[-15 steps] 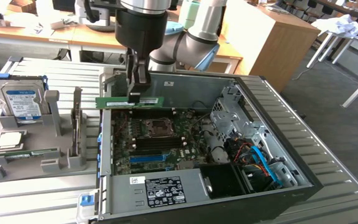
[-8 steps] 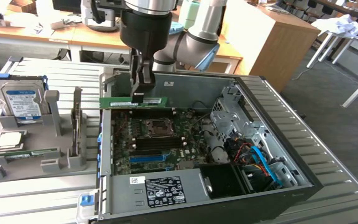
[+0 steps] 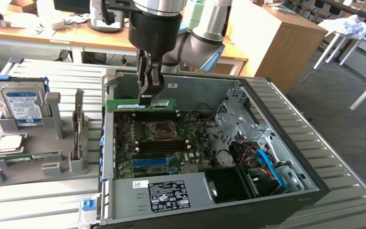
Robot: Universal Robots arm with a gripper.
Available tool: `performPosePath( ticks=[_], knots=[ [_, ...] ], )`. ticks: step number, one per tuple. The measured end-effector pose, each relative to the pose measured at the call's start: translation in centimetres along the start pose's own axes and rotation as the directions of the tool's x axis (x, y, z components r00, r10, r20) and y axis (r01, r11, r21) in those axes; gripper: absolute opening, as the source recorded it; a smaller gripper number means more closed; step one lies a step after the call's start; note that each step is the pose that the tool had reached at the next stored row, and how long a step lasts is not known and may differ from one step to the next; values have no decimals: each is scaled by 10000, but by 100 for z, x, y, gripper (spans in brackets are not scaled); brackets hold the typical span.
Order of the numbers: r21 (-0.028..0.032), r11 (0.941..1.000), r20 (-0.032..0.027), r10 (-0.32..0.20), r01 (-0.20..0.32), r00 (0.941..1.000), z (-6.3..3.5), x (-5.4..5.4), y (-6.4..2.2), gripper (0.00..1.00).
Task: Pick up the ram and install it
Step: 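Pick up the ram and move it above insertion slot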
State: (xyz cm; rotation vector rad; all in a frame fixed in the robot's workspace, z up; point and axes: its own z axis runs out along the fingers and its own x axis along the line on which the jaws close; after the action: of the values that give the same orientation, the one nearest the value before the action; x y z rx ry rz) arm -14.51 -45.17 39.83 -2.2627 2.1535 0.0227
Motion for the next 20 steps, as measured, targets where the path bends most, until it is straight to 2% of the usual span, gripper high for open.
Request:
performPosePath(
  ticks=[20],
  knots=[
    [0, 10000, 0, -1, 1, 10000, 0, 11, -227, 12]
  ],
)
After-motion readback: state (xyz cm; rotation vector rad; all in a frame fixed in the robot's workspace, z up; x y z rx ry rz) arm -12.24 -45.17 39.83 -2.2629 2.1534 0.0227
